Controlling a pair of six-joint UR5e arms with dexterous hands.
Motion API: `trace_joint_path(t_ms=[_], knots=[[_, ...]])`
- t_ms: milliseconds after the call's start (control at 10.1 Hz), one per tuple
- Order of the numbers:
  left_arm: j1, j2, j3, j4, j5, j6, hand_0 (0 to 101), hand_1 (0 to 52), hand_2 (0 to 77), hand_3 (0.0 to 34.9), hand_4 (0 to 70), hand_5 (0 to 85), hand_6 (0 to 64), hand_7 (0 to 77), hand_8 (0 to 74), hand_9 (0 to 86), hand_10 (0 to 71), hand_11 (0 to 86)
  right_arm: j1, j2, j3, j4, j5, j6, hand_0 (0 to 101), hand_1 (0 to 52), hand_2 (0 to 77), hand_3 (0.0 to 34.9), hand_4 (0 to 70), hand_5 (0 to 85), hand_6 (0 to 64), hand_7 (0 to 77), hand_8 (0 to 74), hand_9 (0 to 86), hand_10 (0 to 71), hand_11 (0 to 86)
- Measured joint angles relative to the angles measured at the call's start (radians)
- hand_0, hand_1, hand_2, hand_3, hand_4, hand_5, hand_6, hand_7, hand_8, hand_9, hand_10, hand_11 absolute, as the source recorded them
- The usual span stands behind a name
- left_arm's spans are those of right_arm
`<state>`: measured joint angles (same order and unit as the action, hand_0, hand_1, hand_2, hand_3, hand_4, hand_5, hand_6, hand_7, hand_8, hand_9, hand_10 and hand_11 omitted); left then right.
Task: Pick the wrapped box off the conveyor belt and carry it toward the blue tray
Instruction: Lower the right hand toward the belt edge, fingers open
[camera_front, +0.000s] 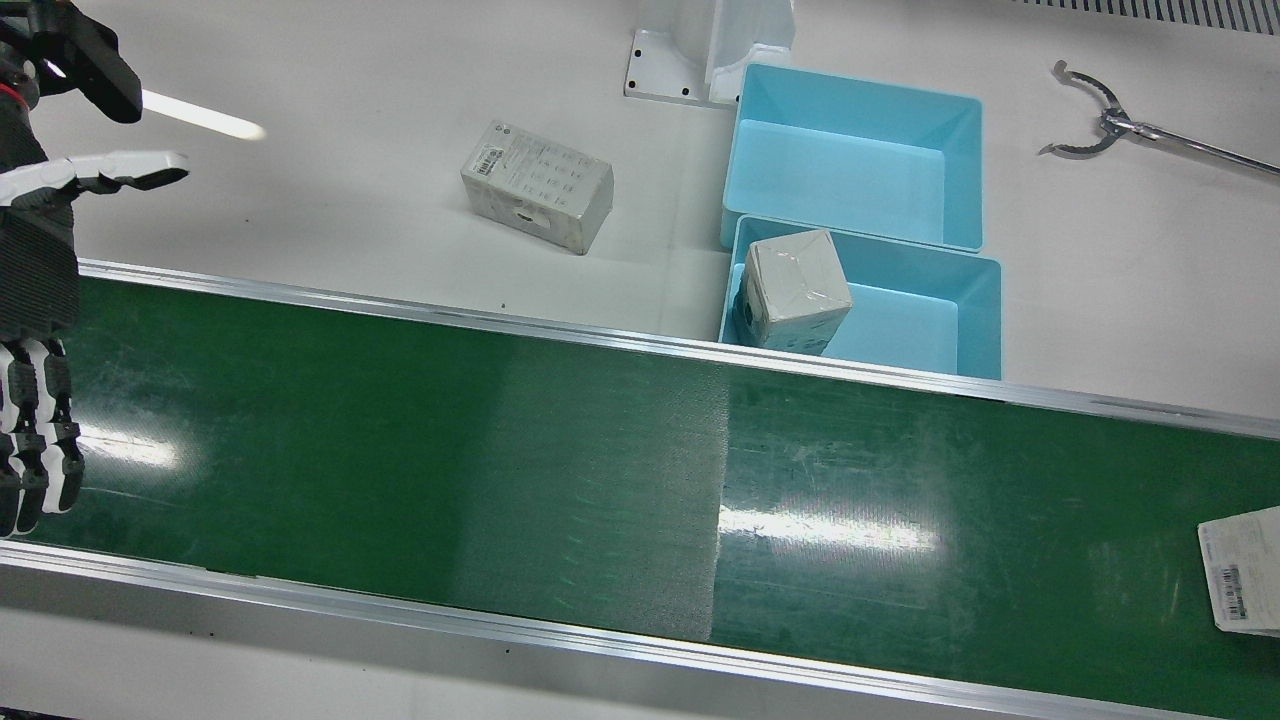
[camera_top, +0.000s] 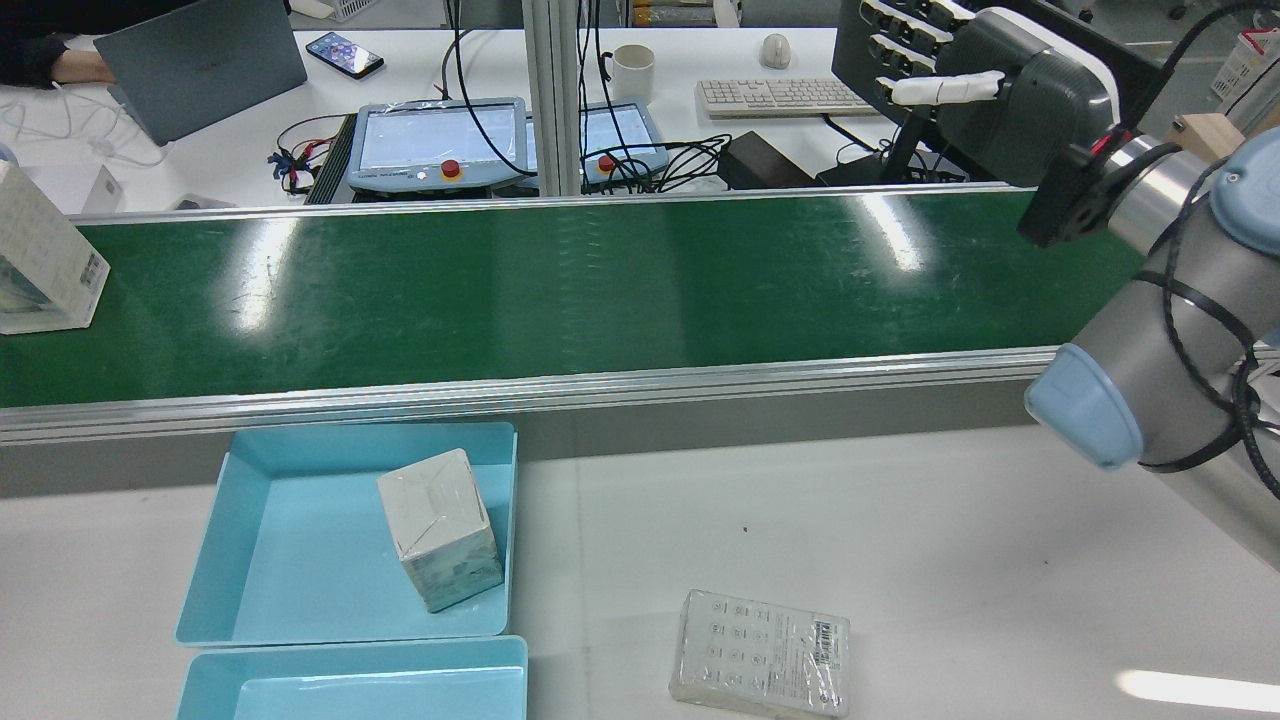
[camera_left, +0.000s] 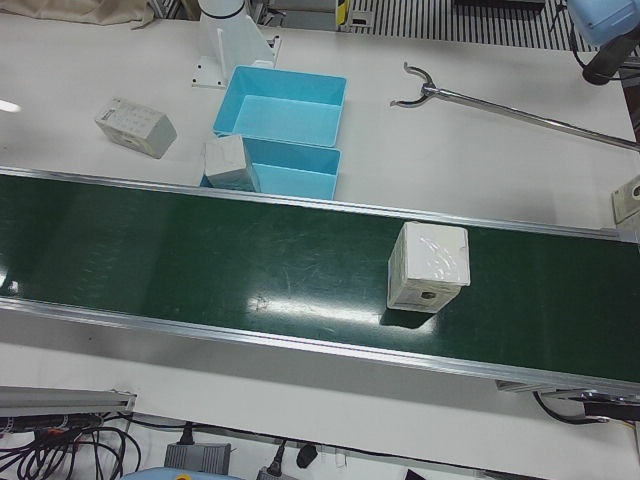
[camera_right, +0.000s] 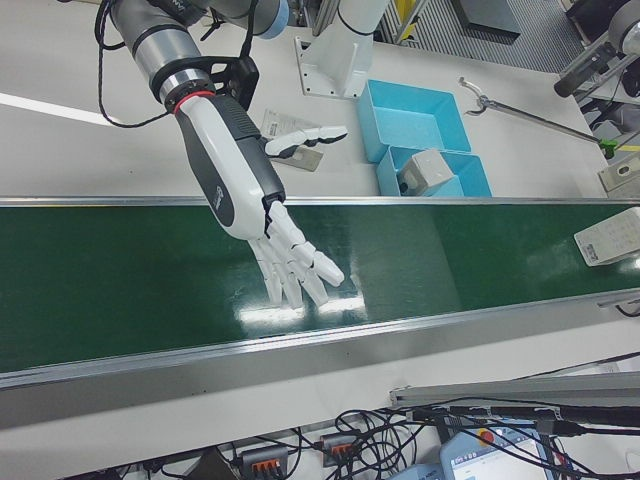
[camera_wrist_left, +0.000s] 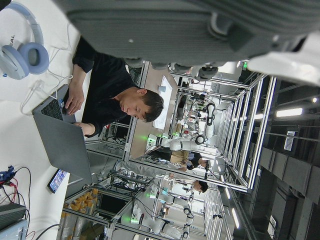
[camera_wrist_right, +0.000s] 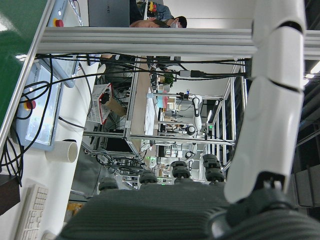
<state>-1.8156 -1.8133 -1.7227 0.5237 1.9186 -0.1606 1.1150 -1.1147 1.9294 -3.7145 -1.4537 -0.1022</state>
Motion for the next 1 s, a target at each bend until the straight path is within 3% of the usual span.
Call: trace_joint_path(t_ms=[299, 398, 697, 796, 995], knots=[[0.0, 0.0, 0.0, 0.0, 0.0, 0.0, 0, 0.0, 1.1, 0.0, 0.0, 1.1, 0.0, 0.0, 0.0, 0.0, 0.0, 0.0, -0.008, 0.018, -0.052, 0.008, 0.001, 0.0, 45, 10.9, 9.8, 15.6, 0.0, 8.7, 0.0, 0.5, 1.6, 1.1, 0.0, 1.1], [0.0, 0.0, 0.0, 0.0, 0.0, 0.0, 0, 0.0, 0.5, 0.0, 0.0, 1.1, 0.0, 0.0, 0.0, 0.0, 0.0, 0.0, -0.011, 0.031, -0.072, 0.041, 0.004, -0.006, 45, 10.9, 9.8, 15.6, 0.0, 8.7, 0.0, 0.5, 1.6, 1.1, 0.0, 1.1], [0.0, 0.0, 0.0, 0.0, 0.0, 0.0, 0, 0.0, 1.1, 0.0, 0.0, 1.1, 0.0, 0.0, 0.0, 0.0, 0.0, 0.0, -0.036, 0.042, -0.102, 0.147, 0.062, -0.069, 43, 9.3, 8.2, 9.0, 0.0, 4.9, 0.0, 0.5, 3.3, 1.6, 0.5, 1.1], [0.0, 0.0, 0.0, 0.0, 0.0, 0.0, 0, 0.0, 1.1, 0.0, 0.0, 1.1, 0.0, 0.0, 0.0, 0.0, 0.0, 0.0, -0.05, 0.042, -0.105, 0.16, 0.072, -0.098, 43, 9.3, 8.2, 6.7, 0.0, 3.8, 0.0, 0.5, 3.3, 1.6, 1.1, 3.3], [0.0, 0.0, 0.0, 0.0, 0.0, 0.0, 0, 0.0, 0.5, 0.0, 0.0, 1.1, 0.0, 0.5, 0.0, 0.0, 0.0, 0.0, -0.075, 0.039, -0.108, 0.169, 0.079, -0.144, 45, 12.0, 7.6, 6.2, 0.0, 5.5, 0.0, 0.5, 3.3, 1.6, 1.1, 3.3]])
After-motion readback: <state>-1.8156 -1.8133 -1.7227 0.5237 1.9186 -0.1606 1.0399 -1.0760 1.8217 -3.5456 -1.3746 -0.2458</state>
